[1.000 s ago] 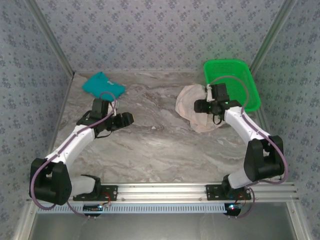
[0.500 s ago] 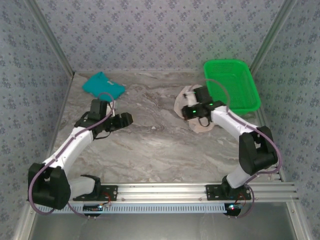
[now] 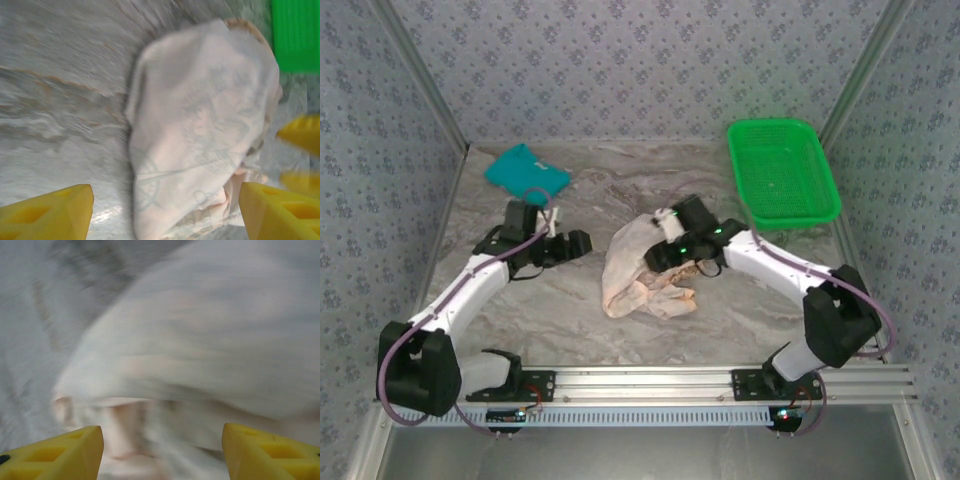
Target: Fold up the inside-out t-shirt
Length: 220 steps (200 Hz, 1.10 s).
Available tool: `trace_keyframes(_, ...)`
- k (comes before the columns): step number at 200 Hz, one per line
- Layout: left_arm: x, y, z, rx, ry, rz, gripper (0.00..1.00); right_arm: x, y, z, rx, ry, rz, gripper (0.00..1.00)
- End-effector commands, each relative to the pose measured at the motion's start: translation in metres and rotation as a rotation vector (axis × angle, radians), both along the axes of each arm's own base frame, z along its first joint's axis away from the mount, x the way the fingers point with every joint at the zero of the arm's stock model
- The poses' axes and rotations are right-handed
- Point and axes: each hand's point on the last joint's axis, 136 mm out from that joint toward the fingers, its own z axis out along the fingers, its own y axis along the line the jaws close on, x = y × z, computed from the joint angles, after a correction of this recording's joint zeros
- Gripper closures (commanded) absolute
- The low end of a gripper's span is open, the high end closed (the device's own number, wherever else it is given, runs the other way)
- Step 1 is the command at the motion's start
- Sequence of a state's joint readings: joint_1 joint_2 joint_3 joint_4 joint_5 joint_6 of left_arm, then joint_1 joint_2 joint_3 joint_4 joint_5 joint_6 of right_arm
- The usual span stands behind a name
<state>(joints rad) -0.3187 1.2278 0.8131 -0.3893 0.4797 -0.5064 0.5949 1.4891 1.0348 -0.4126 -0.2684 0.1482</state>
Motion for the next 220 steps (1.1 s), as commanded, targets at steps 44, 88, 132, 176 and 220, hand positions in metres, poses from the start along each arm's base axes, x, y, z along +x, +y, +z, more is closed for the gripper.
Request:
trace_keyframes(44, -0.006, -0.079, 0.011, 0.020, -0.113, -0.254, 0.24, -0.009, -0.049, -0.052, 0.130, 0.229, -0.349, 0.35)
trace_keyframes(88, -0.012, -0.117, 0.009, 0.082, -0.166, -0.397, 0.26, 0.018, -0.053, -0.058, 0.162, 0.178, -0.382, 0.73)
trace_keyframes(132, -0.010, -0.131, 0.022, 0.054, -0.212, -0.437, 0.25, 0.025, -0.033, 0.002, 0.195, 0.028, -0.274, 1.00)
trace_keyframes(176, -0.006, -0.144, 0.035, 0.062, -0.304, -0.460, 0.18, 0.002, -0.006, 0.072, 0.222, -0.083, -0.143, 1.00)
trace_keyframes(220, 0.007, -0.141, 0.021, 0.145, -0.321, -0.432, 0.16, -0.019, 0.025, 0.120, 0.303, -0.120, 0.003, 1.00)
